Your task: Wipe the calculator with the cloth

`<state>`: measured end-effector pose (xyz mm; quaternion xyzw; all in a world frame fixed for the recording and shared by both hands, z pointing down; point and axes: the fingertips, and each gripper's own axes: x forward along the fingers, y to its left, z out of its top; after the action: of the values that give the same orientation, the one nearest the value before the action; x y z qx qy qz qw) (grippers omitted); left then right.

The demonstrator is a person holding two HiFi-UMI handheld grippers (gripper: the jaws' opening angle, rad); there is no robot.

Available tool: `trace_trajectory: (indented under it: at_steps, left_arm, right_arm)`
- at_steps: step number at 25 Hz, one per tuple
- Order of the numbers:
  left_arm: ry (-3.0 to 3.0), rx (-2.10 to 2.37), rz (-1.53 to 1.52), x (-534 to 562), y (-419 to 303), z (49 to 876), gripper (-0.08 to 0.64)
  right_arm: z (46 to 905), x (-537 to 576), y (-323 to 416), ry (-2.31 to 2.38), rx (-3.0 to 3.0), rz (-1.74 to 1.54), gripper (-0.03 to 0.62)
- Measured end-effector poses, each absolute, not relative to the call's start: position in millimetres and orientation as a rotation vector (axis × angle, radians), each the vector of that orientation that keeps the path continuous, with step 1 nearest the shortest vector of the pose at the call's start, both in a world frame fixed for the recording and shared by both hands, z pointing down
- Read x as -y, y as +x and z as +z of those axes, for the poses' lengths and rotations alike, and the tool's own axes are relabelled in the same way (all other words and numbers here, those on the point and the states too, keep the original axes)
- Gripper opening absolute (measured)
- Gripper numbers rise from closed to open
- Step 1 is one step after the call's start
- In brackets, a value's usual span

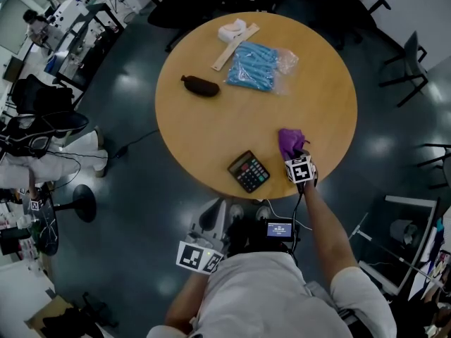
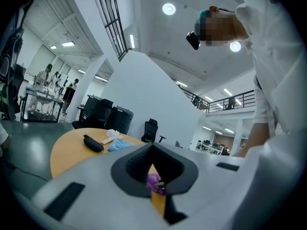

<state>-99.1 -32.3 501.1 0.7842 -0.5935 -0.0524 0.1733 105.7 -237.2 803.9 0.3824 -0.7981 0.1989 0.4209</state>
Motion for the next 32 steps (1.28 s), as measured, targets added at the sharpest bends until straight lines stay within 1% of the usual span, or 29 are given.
trace_trajectory:
  at_steps: [2, 4, 6, 9, 12, 15, 18, 19, 23, 26, 28, 32]
  left_arm:
    - [2.231, 1.695, -0.132, 33, -99, 500, 0.007]
    - [2.234, 1.714, -0.119, 36, -100, 499, 0.006]
    - [2.239, 1.724, -0.113, 40, -99, 498, 0.008]
    - [2.255, 1.716, -0.115, 47, -96, 495, 0.006]
    - [2.252, 1.741, -0.098, 55, -95, 493, 0.006]
    - [2.271, 1.771, -0.083, 66, -94, 483, 0.006]
    - [2.305, 1.804, -0.087, 78, -88, 462, 0.007]
    - [2.327, 1.809, -0.09, 82, -84, 454, 0.007]
    - [2.405, 1.832, -0.118, 86, -70, 419, 0.007]
    - [2.413, 1.899, -0.118, 83, -65, 399, 0.006]
    - [2.39, 1.91, -0.108, 81, -60, 397, 0.007]
    - [2.342, 1.848, -0.083, 69, -50, 422, 0.008]
  right_arm:
    - [797, 238, 105, 0.978, 2.006, 0.483, 0.114]
    - [789, 237, 104, 0.998, 2.018, 0.469, 0.15]
    - [781, 236, 103, 1.007, 2.03, 0.449, 0.17]
    - [765, 236, 99, 1.016, 2.06, 0.414, 0.187]
    - [736, 236, 97, 1.051, 2.09, 0.385, 0.189]
    - [688, 235, 96, 1.133, 2.165, 0.364, 0.189]
    - [608, 227, 95, 1.246, 2.308, 0.313, 0.186]
    - [576, 222, 95, 1.289, 2.365, 0.276, 0.177]
    - [445, 185, 93, 1.48, 2.575, 0.056, 0.082]
    - [382, 143, 91, 1.563, 2.689, -0.053, 0.055]
    - [374, 120, 92, 1.584, 2.725, -0.058, 0.046]
    - [412, 86, 92, 1.572, 2.706, 0.032, 0.017]
